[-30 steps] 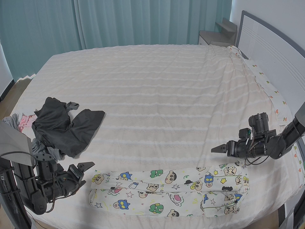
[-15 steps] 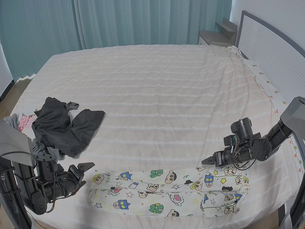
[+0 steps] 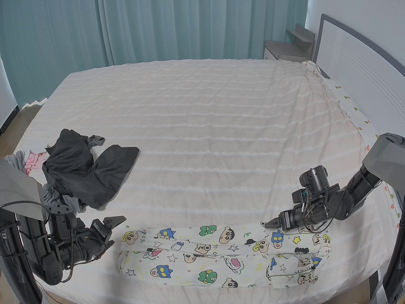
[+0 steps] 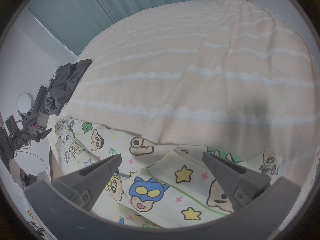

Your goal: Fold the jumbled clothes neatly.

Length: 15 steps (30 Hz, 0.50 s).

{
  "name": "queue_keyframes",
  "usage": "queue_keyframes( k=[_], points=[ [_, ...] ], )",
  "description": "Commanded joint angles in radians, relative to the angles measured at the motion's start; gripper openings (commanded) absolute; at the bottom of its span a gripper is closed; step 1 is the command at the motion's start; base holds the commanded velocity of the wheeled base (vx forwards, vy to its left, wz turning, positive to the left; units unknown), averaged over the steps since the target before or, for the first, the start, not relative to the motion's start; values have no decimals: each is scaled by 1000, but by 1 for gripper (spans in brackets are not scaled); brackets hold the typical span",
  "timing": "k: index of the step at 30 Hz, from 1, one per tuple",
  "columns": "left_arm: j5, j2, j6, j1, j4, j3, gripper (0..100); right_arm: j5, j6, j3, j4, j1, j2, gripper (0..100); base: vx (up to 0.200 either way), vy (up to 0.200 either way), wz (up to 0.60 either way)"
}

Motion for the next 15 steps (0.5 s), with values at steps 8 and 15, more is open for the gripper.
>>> queue_keyframes(
  k=[8,15],
  points=[
    [1,8,0,0,-2,10,100,-10,3,8,-20,1,18,0,0,0,0],
    [3,14,1,0,-2,10,100,-10,3,13,-23,1,12,0,0,0,0]
  ],
)
